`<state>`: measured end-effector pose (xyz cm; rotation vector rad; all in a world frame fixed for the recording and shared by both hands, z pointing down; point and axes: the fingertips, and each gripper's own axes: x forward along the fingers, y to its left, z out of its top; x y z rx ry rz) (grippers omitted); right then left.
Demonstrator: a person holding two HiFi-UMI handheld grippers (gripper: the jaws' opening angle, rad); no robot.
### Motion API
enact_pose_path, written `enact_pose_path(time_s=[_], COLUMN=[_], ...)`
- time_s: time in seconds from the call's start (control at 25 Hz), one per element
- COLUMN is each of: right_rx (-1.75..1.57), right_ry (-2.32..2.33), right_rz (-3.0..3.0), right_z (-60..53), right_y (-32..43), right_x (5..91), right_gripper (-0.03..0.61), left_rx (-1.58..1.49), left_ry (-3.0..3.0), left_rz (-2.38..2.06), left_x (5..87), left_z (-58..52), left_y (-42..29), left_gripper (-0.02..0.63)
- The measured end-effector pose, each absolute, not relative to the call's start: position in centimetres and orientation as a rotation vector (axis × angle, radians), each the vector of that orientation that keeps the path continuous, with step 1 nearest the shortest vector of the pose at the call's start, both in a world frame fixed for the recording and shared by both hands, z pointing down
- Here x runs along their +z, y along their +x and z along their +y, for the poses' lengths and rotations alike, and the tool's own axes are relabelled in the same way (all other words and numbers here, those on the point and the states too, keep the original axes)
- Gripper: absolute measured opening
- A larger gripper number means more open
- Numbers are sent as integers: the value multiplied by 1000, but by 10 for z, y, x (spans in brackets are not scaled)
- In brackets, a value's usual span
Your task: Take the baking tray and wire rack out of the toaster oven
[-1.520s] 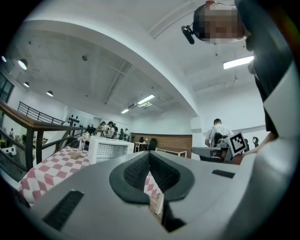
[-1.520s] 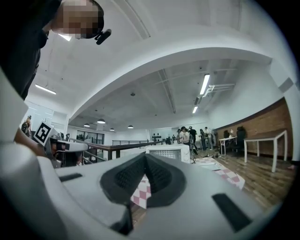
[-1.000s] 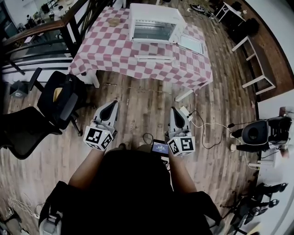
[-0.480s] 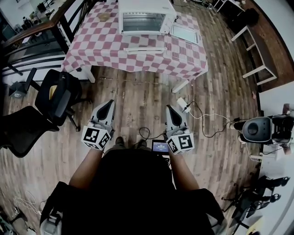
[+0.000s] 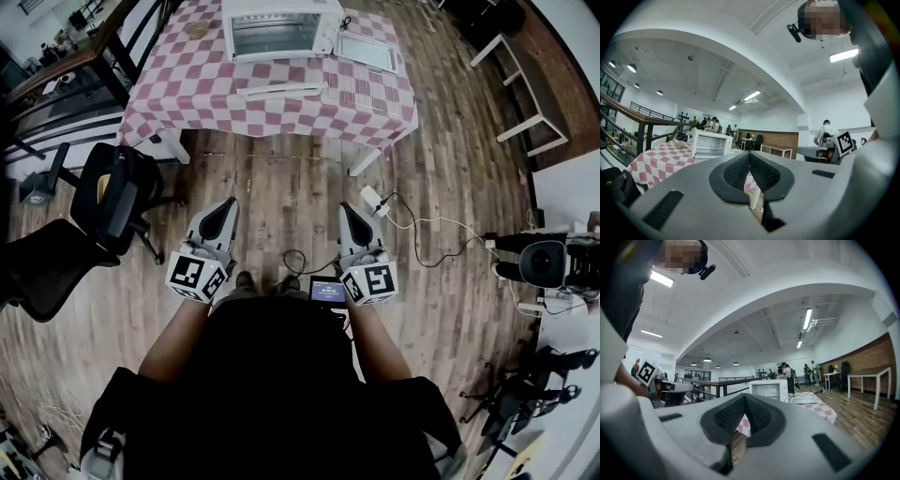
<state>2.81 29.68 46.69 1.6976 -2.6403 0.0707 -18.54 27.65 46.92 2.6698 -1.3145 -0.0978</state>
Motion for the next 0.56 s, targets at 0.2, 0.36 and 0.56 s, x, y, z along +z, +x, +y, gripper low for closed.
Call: enact_pose_path(time_s=[0.2, 0.36, 0.56], right_rx=[89, 90, 101], right_ry=[1747, 1755, 1761], right_rz=[-2596, -2600, -2615], right_z=[298, 302, 304], right_y=[47, 53, 62], right_x=[471, 472, 473], right_gripper=[3, 2, 2], left_rx=[-104, -102, -104], left_ry=[2663, 2658, 2652], left_rz=[-1340, -1371, -1371], left_x=[467, 467, 467], left_z=[278, 280, 284], left_y=[-178, -175, -168], left_gripper=[-6, -6, -6])
